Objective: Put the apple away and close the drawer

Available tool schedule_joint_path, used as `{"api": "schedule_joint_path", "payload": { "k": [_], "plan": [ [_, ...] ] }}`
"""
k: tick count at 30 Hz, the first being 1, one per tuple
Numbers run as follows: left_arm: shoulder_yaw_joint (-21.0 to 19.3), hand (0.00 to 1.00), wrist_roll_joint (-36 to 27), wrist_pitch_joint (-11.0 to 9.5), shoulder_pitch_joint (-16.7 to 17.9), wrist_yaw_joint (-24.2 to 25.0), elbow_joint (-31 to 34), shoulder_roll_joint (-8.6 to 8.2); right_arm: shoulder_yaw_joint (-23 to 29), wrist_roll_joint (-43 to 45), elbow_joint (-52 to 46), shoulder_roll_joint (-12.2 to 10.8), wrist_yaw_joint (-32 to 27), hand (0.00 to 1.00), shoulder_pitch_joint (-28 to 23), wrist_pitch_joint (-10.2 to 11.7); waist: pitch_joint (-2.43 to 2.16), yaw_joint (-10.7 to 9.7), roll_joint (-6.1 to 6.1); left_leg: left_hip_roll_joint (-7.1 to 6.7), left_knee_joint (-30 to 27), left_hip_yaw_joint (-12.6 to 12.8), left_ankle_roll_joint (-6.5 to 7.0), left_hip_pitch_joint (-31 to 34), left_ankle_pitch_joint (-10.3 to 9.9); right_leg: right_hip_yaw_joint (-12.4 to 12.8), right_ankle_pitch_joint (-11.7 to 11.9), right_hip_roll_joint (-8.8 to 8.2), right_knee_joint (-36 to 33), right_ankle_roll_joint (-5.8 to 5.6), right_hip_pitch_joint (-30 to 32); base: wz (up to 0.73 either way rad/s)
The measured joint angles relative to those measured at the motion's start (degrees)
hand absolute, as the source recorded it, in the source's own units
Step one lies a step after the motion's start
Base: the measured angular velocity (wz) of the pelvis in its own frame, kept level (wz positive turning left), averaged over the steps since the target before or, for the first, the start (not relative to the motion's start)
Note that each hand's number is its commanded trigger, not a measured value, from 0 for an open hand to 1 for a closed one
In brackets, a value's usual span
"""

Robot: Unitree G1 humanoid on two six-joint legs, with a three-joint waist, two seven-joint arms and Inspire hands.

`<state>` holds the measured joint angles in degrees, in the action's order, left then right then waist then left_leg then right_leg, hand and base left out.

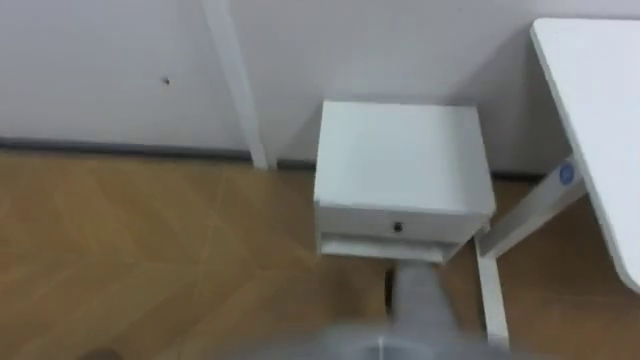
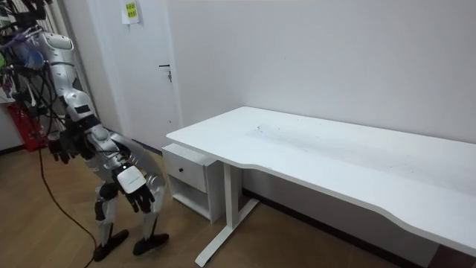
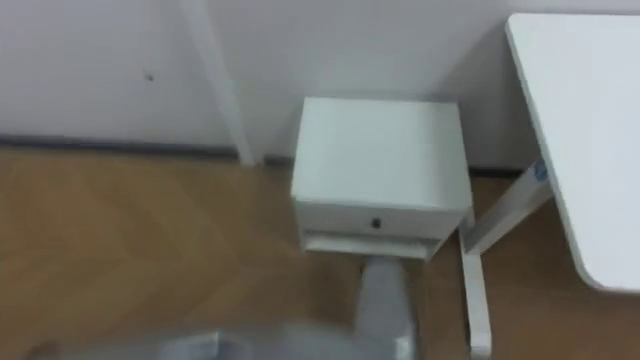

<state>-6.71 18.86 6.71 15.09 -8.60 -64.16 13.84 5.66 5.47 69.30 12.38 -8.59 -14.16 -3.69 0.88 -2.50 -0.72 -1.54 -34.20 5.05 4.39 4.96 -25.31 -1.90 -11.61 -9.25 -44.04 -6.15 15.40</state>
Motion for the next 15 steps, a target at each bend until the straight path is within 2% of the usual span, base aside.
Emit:
{"api": "schedule_joint_path", "payload": {
  "k": [1, 2, 3, 4, 5, 6, 7, 10, 15],
  "plan": [
    [0.01, 0.00, -0.69, 0.00, -0.01, -0.10, 0.04, -0.48, 0.04, 0.13, 0.02, 0.01, 0.05, 0.00, 0.13, -0.02, -0.05, 0.44, 0.03, 0.33, 1.34, -0.07, -0.66, -0.77, 0.46, -0.47, 0.02, 0.99, 4.48, 0.12, -2.84, -0.10],
    [0.05, 0.00, -0.81, -0.36, -0.47, -0.14, 0.22, -1.48, 0.12, 0.38, 0.00, 0.07, 0.06, 0.00, 0.54, -0.01, -0.33, 1.29, -0.49, 0.45, 5.17, 0.24, -2.35, -2.17, 2.15, -1.70, 0.79, 2.18, 12.59, 0.62, -7.44, -0.13],
    [0.04, 0.00, -0.73, -0.80, -1.07, -0.15, 0.33, -2.22, 0.08, 0.53, 0.13, 0.25, 0.07, 0.00, 1.74, 0.08, -0.32, 1.76, -0.82, 0.47, 8.69, 0.58, -2.17, -2.99, 4.06, -2.76, 1.69, 3.07, 19.94, 1.41, -10.54, -0.18],
    [0.02, 0.00, -0.73, -1.01, -1.18, -0.16, 0.33, -2.29, 0.08, 0.75, 0.36, 0.20, 0.07, 0.00, 2.29, 0.19, -0.32, 1.74, -0.93, 0.54, 10.09, 0.65, -1.99, -3.24, 4.88, -3.07, 2.32, 3.53, 23.12, 1.62, -11.73, -0.19],
    [-0.15, 0.00, -0.84, -1.07, -1.46, -0.60, 0.30, -2.24, 0.06, 1.32, 0.81, 0.05, 0.34, 0.00, 3.35, 0.61, -0.47, 1.50, -1.07, 0.98, 12.19, 0.67, -1.07, -3.83, 6.11, -3.48, 3.59, 4.43, 28.32, 1.42, -14.03, -0.09],
    [-0.60, 0.00, -0.85, -1.06, -1.66, -1.26, 0.37, -2.16, 0.08, 1.56, 0.86, -0.14, 1.12, 0.00, 3.55, 0.80, -0.73, 1.24, -1.02, 1.52, 14.09, 0.63, -0.26, -4.85, 7.36, -3.92, 4.59, 5.35, 31.27, 1.86, -15.60, -0.05],
    [-0.96, 0.00, -0.78, -1.06, -1.69, -1.41, 0.51, -2.18, 0.08, 1.61, 0.97, -0.21, 1.46, 0.00, 3.55, 0.91, -0.87, 1.24, -1.04, 1.75, 15.11, 0.70, -0.13, -5.48, 7.70, -4.00, 4.80, 5.65, 32.06, 2.07, -16.14, 0.00],
    [-1.15, 0.00, -0.69, -1.05, -2.17, -1.96, 0.66, -2.87, 0.10, 1.75, 2.41, -0.41, 2.68, 0.00, 4.04, 0.95, -1.18, 1.25, -0.42, 2.73, 18.20, 0.99, -1.21, -7.95, 8.52, -3.83, 4.81, 6.94, 33.55, 2.49, -17.72, -0.04],
    [-1.51, 0.00, -0.64, -0.84, -3.80, -1.84, 0.75, -3.66, 0.11, 1.86, 3.11, -1.13, 5.23, 0.00, 4.07, -0.09, -0.95, 1.23, -0.12, 3.00, 21.52, 1.03, -2.38, -10.14, 9.79, -3.01, 4.12, 7.68, 34.55, 3.59, -18.42, -0.05]
  ]
}}
